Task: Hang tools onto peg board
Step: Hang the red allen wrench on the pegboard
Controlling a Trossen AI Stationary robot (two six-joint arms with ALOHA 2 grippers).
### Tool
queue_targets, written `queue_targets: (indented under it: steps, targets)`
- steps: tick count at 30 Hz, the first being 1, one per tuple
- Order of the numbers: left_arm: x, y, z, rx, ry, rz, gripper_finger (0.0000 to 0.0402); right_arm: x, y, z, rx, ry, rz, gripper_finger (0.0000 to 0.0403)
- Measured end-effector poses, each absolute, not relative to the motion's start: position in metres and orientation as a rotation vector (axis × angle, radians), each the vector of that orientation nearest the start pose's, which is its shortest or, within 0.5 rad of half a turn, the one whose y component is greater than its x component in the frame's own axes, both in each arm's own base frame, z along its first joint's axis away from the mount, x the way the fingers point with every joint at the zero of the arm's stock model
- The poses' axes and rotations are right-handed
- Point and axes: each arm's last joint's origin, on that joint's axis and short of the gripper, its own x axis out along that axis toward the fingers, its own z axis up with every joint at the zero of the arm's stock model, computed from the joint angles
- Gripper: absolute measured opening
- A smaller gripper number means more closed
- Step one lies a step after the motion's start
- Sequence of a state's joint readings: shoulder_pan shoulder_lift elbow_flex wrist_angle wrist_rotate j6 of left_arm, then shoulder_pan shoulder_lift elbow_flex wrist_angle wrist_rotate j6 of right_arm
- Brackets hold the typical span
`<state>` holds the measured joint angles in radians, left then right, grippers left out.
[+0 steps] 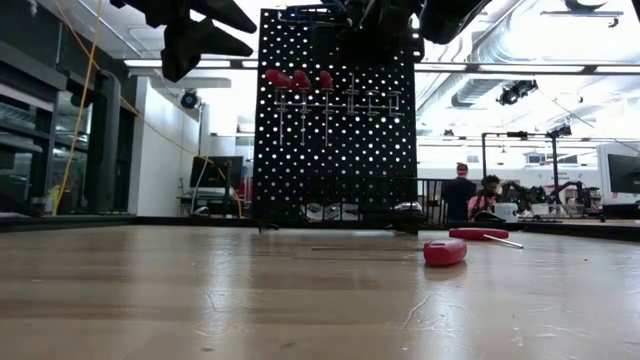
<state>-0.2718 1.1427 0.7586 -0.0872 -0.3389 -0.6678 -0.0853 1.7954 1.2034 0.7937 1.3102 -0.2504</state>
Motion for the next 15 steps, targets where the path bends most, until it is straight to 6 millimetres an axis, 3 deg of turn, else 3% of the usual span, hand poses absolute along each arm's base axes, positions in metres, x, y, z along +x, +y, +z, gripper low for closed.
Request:
queue_targets:
  steps: [15]
  targets:
    - [0.238, -0.058, 0.264, -0.473, 0.413, 0.207, 0.0120, 0.389, -0.052, 0.283, -0.207, 0.113, -1.319, 0.0115]
